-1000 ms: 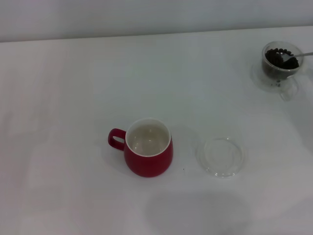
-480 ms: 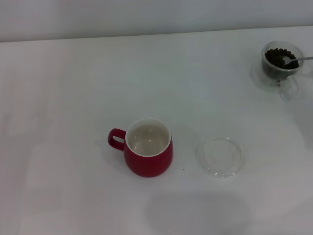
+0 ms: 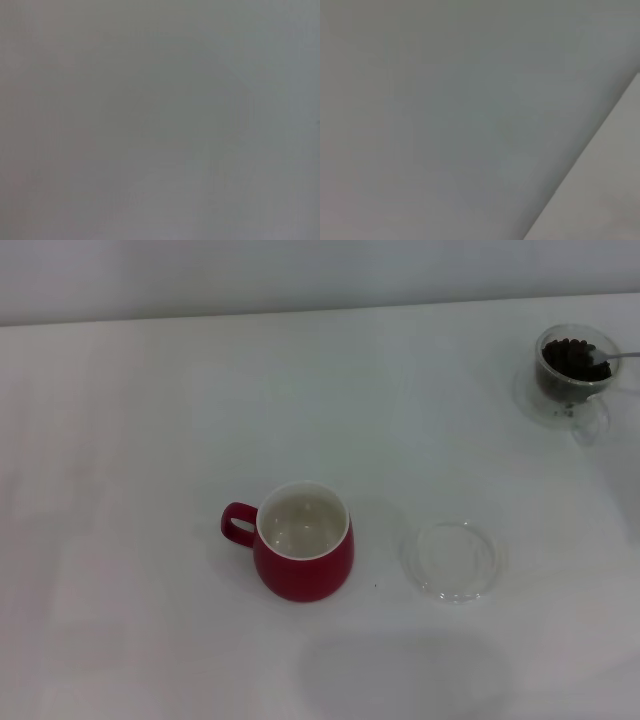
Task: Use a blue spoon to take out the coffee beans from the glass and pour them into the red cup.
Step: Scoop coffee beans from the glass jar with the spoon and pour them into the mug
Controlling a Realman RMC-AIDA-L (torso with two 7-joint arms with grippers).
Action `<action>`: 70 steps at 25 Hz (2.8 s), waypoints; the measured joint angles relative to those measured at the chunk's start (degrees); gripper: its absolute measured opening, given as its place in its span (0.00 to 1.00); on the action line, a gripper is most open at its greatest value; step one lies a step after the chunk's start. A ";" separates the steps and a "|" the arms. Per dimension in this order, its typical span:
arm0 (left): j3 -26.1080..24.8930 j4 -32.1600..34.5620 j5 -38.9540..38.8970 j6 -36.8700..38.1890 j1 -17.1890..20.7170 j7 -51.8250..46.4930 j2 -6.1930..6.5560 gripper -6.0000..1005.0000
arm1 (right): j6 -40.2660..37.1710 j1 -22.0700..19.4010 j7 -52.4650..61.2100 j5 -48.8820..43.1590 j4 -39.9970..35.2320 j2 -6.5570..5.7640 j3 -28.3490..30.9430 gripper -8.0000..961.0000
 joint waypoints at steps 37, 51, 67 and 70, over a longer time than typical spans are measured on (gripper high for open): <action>0.21 -0.17 0.17 0.02 0.06 0.00 -0.09 0.87 | 14.49 -0.30 4.13 0.12 1.12 0.70 -0.04 0.19; 0.21 -0.02 0.17 1.39 0.02 0.00 -0.01 0.87 | 19.79 -0.35 2.98 -0.12 -0.45 4.44 -6.00 0.19; 0.29 0.01 0.26 2.81 -0.37 0.00 0.00 0.87 | 23.41 1.15 1.01 0.54 1.47 6.08 -11.86 0.20; 0.29 0.07 0.26 2.84 -0.49 0.00 0.00 0.87 | 24.21 1.29 0.70 0.63 1.64 6.14 -12.87 0.20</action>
